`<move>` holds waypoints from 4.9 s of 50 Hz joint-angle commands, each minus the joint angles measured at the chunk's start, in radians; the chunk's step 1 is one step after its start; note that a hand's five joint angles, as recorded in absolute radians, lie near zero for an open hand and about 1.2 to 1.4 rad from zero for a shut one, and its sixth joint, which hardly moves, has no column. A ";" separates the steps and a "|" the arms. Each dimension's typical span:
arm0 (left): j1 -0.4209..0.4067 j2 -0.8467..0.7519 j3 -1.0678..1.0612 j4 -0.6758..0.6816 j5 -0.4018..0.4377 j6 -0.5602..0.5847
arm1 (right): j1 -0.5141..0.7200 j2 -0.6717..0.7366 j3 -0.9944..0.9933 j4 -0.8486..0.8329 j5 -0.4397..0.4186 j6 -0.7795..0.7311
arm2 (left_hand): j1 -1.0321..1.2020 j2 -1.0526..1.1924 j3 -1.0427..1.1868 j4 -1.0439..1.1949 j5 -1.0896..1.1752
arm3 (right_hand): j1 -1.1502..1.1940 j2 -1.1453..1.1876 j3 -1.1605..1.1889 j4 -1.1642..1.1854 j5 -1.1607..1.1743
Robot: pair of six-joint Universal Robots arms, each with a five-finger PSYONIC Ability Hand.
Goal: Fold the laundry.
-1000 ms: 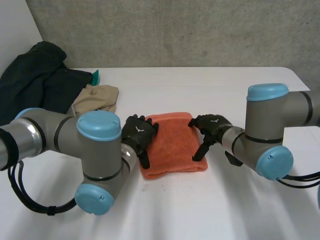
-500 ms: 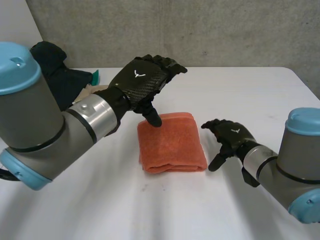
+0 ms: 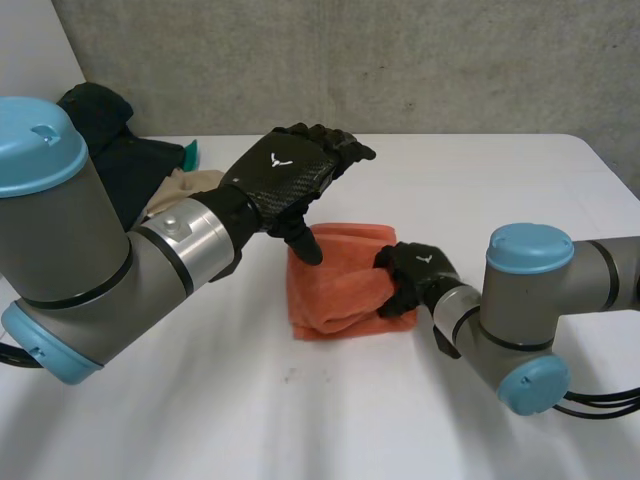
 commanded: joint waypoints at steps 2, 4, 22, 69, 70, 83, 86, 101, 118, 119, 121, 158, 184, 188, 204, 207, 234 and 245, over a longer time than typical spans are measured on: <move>0.002 0.002 -0.007 0.003 0.001 0.001 | -0.082 -0.090 0.020 0.013 0.046 -0.020 | 0.046 0.024 0.028 0.039 0.023 | 0.658 0.418 0.452 0.293 0.409; 0.002 0.002 -0.008 0.003 0.001 -0.001 | -0.120 -0.111 0.035 0.016 0.039 -0.036 | 0.046 0.024 0.028 0.039 0.023 | 0.658 0.418 0.452 0.293 0.409; 0.004 -0.009 -0.010 0.007 0.000 0.001 | -0.498 0.183 -0.471 0.118 -0.042 -0.364 | 0.046 0.024 0.028 0.039 0.023 | 0.658 0.418 0.452 0.293 0.409; 0.010 -0.019 -0.021 0.008 0.000 -0.007 | -0.705 0.328 -0.708 0.150 -0.068 -0.656 | 0.046 0.024 0.028 0.039 0.023 | -0.564 -0.804 -0.770 -0.928 -0.812; 0.012 -0.016 -0.021 0.008 0.000 -0.007 | -0.708 0.230 -0.572 0.138 -0.076 -0.659 | 0.046 0.024 0.028 0.039 0.023 | -0.564 -0.804 -0.770 -0.928 -0.812; 0.188 -0.047 0.160 0.074 -0.200 0.022 | -0.754 -0.152 -0.316 0.136 -0.002 -0.873 | 0.031 0.010 0.014 0.024 0.009 | -0.564 -0.804 -0.770 -0.928 -0.812; 0.252 -0.114 0.231 0.072 -0.201 0.062 | -0.722 -0.226 -0.270 0.087 -0.020 -0.870 | 0.028 0.007 0.011 0.021 0.006 | -0.564 -0.804 -0.770 -0.928 -0.812; 0.568 -0.565 0.564 0.072 -0.223 0.556 | -0.444 -0.519 0.211 -0.057 -0.163 -0.798 | 0.043 0.021 0.025 0.036 0.021 | -0.564 -0.804 -0.770 -0.928 -0.812; 0.536 -0.564 0.581 0.147 -0.253 0.446 | -0.418 -0.493 0.279 -0.083 -0.162 -0.795 | 1.197 1.175 1.179 1.189 1.174 | -0.564 -0.804 -0.770 -0.928 -0.812; 0.529 -0.543 0.572 0.152 -0.256 0.418 | -0.418 -0.493 0.279 -0.083 -0.162 -0.795 | 1.197 1.175 1.179 1.189 1.174 | -0.564 -0.804 -0.770 -0.928 -0.812; 0.516 -0.503 0.543 0.161 -0.256 0.360 | -0.417 -0.495 0.279 -0.083 -0.158 -0.795 | 1.197 1.175 1.179 1.189 1.174 | -0.564 -0.804 -0.770 -0.928 -0.812; 0.008 0.007 -0.154 0.166 -0.098 -0.016 | -0.395 -0.505 0.246 -0.030 -0.165 -0.761 | 0.037 0.015 0.019 0.030 0.015 | -0.564 -0.804 -0.770 -0.928 -0.812; -0.168 -0.062 -0.194 -0.220 -0.414 -0.306 | -0.202 -0.056 -0.382 0.418 -0.485 -0.783 | 0.260 0.238 0.242 0.253 0.238 | -0.564 -0.804 -0.770 -0.928 -0.812; -0.206 -0.070 -0.197 -0.253 -0.414 -0.349 | -0.159 0.033 -0.486 0.480 -0.485 -0.804 | 0.281 0.259 0.263 0.273 0.258 | -0.564 -0.804 -0.770 -0.928 -0.812; -0.275 -0.209 -0.154 -0.263 -0.437 -0.369 | -0.105 0.331 -0.796 0.661 -0.353 -1.002 | 0.723 0.701 0.705 0.716 0.701 | -0.290 -0.530 -0.496 -0.655 -0.539; -0.275 -0.226 -0.134 -0.256 -0.474 -0.367 | -0.105 0.341 -0.802 0.661 -0.352 -1.004 | 1.067 1.045 1.049 1.059 1.044 | 0.123 -0.117 -0.083 -0.241 -0.125; -0.097 -0.196 0.470 0.373 -0.638 0.119 | -0.107 -0.090 -0.721 -0.134 0.041 -0.550 | 1.197 1.175 1.179 1.189 1.174 | 0.658 0.418 0.452 0.293 0.409; -0.111 -0.127 0.195 0.366 -0.527 0.124 | -0.122 -0.229 -0.451 -0.024 -0.163 -0.412 | 1.197 1.175 1.179 1.189 1.174 | 0.630 0.390 0.424 0.265 0.381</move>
